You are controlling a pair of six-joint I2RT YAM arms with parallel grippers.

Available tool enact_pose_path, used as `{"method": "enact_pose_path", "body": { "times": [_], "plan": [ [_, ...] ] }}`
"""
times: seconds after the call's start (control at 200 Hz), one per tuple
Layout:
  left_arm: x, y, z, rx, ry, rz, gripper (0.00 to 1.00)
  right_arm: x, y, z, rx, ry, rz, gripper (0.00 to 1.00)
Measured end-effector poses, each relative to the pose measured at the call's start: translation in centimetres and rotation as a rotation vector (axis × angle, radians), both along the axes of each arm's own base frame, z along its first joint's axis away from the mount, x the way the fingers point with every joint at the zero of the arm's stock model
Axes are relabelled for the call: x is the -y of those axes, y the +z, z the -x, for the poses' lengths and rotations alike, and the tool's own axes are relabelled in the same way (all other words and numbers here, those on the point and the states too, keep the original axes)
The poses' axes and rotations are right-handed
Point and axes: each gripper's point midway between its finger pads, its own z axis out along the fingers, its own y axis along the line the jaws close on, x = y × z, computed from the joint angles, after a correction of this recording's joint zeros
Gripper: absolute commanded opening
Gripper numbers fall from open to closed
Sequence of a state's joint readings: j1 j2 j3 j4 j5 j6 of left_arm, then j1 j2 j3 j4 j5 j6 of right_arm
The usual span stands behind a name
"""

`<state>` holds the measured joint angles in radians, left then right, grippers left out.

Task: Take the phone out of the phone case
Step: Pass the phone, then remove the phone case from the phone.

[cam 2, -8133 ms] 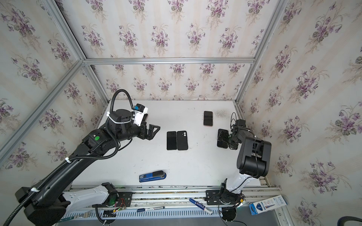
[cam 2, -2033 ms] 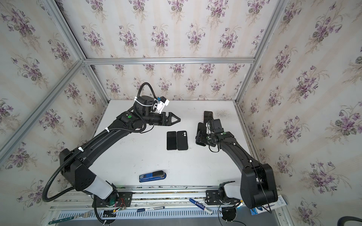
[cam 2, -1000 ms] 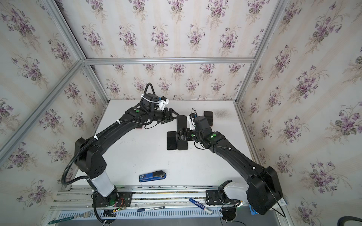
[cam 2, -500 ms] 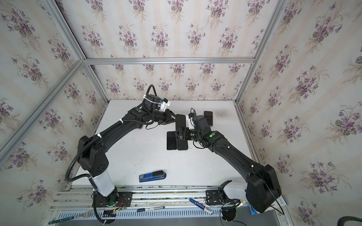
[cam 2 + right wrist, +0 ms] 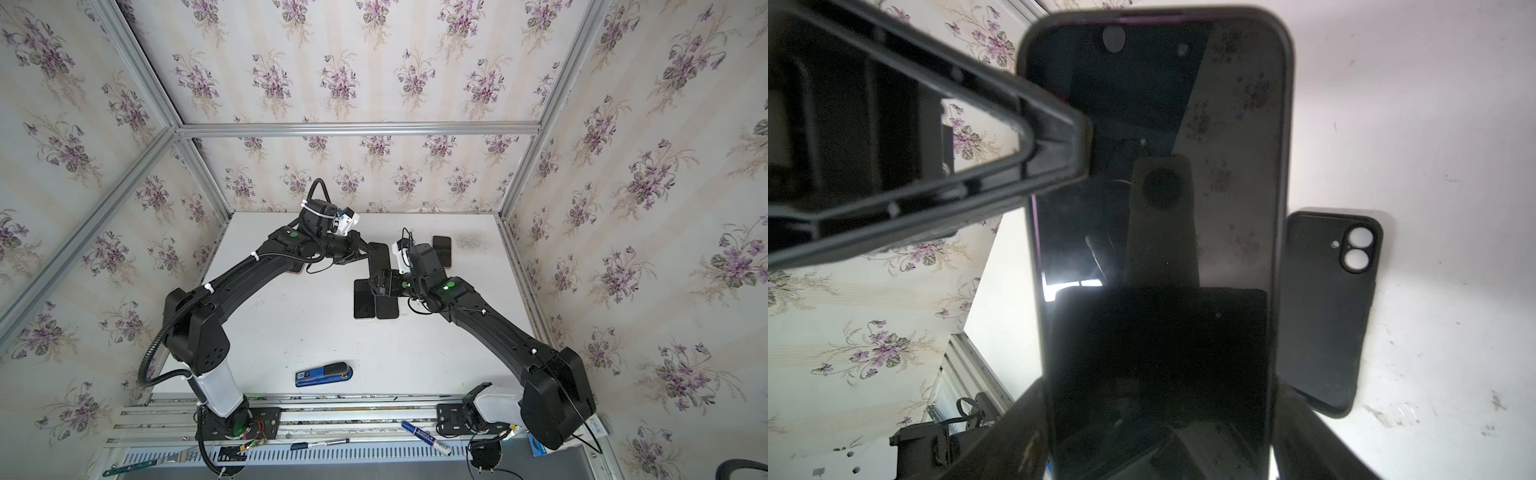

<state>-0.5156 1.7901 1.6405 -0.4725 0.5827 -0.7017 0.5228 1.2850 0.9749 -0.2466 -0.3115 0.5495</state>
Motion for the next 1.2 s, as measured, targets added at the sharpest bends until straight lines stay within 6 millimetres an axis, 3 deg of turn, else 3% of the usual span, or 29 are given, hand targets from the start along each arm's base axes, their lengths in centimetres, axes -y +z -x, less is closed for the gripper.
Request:
{"method": "enact_pose_path", "body": {
  "times": [0.045, 0.17, 0.285, 0.42, 0.61, 0.865, 1.199],
  "plan": [
    [-0.5, 0.9, -0.1, 0.003, 0.007, 0.011, 0.00, -0.2, 0.8, -0.2, 0.024, 0.002, -0.015, 0.53],
    [-2.2, 4.7, -0.8, 0.047, 0.033, 0.067, 0.00, -0.7, 4.4, -1.0, 0.133, 0.004, -0.082, 0.75],
    [-4.4, 8.8, -1.4, 0.116, 0.066, 0.112, 0.00, -1.0, 8.6, -1.6, 0.228, -0.010, -0.142, 0.83],
    [-9.3, 14.7, -4.3, 0.298, 0.224, 0.123, 0.00, 0.5, 10.7, -2.3, 0.215, -0.108, -0.131, 0.91],
    [-10.7, 21.1, -3.4, 0.442, 0.247, 0.183, 0.00, 0.6, 12.3, -3.3, 0.165, -0.185, -0.217, 0.92],
    [-11.6, 22.0, -3.3, 0.418, 0.310, 0.249, 0.00, -2.2, 14.3, -4.9, 0.100, -0.174, -0.497, 0.91],
    [-12.6, 23.2, -3.1, 0.410, 0.392, 0.394, 0.00, -5.6, 16.3, -6.8, 0.070, -0.082, -0.804, 0.77]
  ]
}}
